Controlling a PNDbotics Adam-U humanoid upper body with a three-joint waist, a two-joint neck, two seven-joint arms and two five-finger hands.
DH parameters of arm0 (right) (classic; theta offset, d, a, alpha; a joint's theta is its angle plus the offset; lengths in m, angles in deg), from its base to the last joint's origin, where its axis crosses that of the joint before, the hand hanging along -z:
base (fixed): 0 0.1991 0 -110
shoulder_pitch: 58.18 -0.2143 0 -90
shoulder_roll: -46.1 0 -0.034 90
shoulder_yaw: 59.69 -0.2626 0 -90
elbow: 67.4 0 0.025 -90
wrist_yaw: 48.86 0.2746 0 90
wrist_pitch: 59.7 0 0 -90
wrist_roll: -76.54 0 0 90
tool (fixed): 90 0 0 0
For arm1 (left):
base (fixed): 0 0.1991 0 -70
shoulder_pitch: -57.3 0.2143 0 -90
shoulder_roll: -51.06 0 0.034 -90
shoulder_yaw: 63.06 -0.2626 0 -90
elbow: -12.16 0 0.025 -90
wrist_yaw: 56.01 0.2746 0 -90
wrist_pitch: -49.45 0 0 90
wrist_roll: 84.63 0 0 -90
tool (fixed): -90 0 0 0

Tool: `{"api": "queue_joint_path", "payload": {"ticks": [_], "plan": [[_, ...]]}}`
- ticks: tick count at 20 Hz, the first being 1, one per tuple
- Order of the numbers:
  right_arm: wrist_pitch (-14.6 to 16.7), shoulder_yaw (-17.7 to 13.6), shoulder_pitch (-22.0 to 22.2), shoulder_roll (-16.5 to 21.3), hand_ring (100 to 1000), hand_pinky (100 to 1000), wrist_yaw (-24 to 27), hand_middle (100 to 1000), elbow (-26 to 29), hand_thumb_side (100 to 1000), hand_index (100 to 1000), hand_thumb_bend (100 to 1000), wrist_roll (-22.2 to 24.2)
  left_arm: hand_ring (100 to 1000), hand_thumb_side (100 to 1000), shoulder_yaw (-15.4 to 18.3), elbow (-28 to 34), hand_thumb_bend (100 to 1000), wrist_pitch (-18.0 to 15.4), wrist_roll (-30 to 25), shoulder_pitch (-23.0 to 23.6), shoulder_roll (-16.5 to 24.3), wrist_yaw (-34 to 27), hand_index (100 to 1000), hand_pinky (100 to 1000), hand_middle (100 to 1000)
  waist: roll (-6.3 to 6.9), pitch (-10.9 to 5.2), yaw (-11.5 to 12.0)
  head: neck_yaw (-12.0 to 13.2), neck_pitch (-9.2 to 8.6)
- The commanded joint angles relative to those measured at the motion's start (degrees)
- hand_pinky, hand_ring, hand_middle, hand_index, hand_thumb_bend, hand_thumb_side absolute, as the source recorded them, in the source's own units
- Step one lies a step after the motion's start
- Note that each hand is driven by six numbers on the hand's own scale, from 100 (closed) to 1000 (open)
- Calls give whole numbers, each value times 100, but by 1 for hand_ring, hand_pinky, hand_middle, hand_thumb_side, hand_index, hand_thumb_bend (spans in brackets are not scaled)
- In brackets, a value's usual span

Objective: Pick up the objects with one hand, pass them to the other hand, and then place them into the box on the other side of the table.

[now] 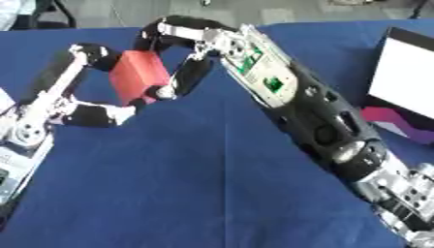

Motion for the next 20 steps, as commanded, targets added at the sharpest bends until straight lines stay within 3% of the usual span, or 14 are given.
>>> {"api": "queue_joint_path", "payload": {"ticks": [1,2,3,4,9,13,20], "plan": [[-15,-65,-120,76,683,869,74,424,94,100,505,165,-28,648,201,39,72,437,32,119,-47,65,-79,601,757,585,-60,-167,-3,-29,-6],[-21,-81,-120,92,682,868,75,422,94,100,504,169,-25,678,283,41,60,563,49,136,-38,74,-83,689,770,630,-58,-169,-6,-38,-6],[-27,-98,-121,113,681,868,75,422,96,100,504,171,-26,692,312,43,49,602,69,139,-28,87,-74,722,774,651,-55,-171,-9,-47,-6],[-35,-118,-125,142,680,867,75,422,98,100,504,176,-30,729,395,52,38,710,91,143,-14,106,-55,791,792,696,-53,-174,-15,-56,-6],[-97,-250,-169,370,680,868,68,422,120,100,504,191,-111,761,485,144,-22,879,243,271,93,241,87,834,812,735,-43,-189,-53,-100,-6],[-155,-355,-201,575,679,868,85,421,103,100,503,204,-143,764,499,220,-60,925,398,443,175,348,187,836,813,738,-33,-202,-90,-127,-6],[-308,-647,-157,1157,675,866,357,420,98,100,503,209,-188,759,481,359,-95,916,623,717,312,496,247,830,806,730,-24,-219,-174,-136,-6]]}}
